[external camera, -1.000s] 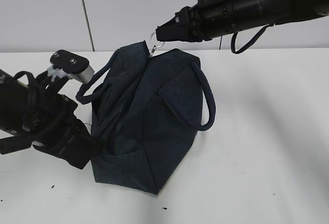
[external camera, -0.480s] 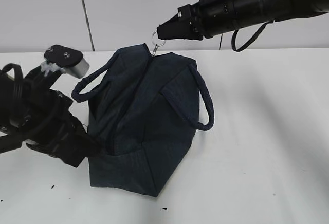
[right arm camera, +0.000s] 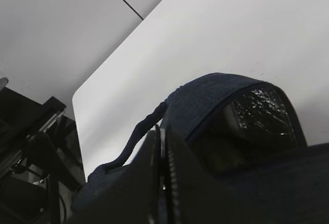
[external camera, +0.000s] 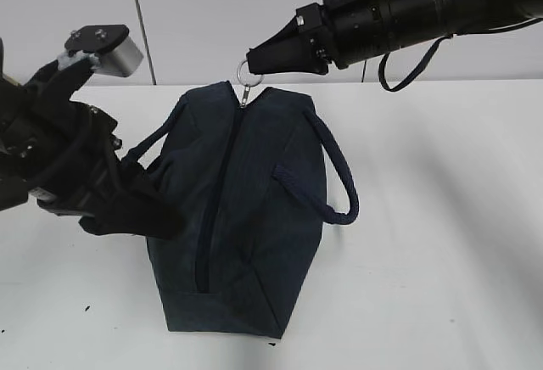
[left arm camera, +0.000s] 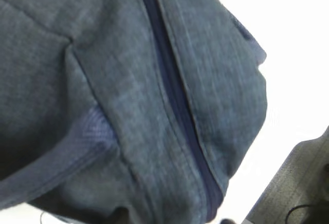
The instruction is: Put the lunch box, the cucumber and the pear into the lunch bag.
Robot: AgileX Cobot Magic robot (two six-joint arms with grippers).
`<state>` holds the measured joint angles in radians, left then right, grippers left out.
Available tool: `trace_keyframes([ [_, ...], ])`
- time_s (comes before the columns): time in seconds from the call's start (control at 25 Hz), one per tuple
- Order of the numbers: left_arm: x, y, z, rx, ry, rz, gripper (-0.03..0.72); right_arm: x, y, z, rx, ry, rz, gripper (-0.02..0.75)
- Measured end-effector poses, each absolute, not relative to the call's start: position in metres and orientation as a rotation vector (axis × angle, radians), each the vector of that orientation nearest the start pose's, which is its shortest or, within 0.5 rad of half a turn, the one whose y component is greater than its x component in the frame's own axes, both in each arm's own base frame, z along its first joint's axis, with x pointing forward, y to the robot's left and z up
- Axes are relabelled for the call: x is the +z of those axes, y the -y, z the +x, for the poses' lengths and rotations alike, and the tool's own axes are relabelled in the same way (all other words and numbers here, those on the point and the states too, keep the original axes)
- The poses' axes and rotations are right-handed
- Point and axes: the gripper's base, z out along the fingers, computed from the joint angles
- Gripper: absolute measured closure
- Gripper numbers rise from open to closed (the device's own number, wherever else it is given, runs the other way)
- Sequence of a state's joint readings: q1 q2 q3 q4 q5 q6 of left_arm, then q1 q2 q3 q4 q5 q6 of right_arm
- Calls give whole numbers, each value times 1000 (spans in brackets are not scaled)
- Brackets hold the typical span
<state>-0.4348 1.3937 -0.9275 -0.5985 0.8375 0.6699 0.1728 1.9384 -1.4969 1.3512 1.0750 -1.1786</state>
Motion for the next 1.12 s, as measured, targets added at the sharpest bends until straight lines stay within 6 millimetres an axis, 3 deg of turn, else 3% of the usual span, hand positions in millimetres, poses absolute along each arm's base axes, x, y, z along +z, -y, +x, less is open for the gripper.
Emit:
trace_keyframes([
  [0.28, 280, 150, 234, -645, -2426, 951, 323, 274, -156, 390, 1273, -2034, -790, 732],
  [0.56, 300, 140, 256, -626, -2382, 681, 312, 273, -158, 389, 1271, -2039, -796, 732],
  [0.84, 283, 153, 283, -722, -2448, 577, 304, 272, -157, 394, 1210, -2049, -752, 732],
  [1.12, 264, 166, 299, -814, -2564, 610, 310, 272, -156, 396, 1188, -2051, -736, 732],
])
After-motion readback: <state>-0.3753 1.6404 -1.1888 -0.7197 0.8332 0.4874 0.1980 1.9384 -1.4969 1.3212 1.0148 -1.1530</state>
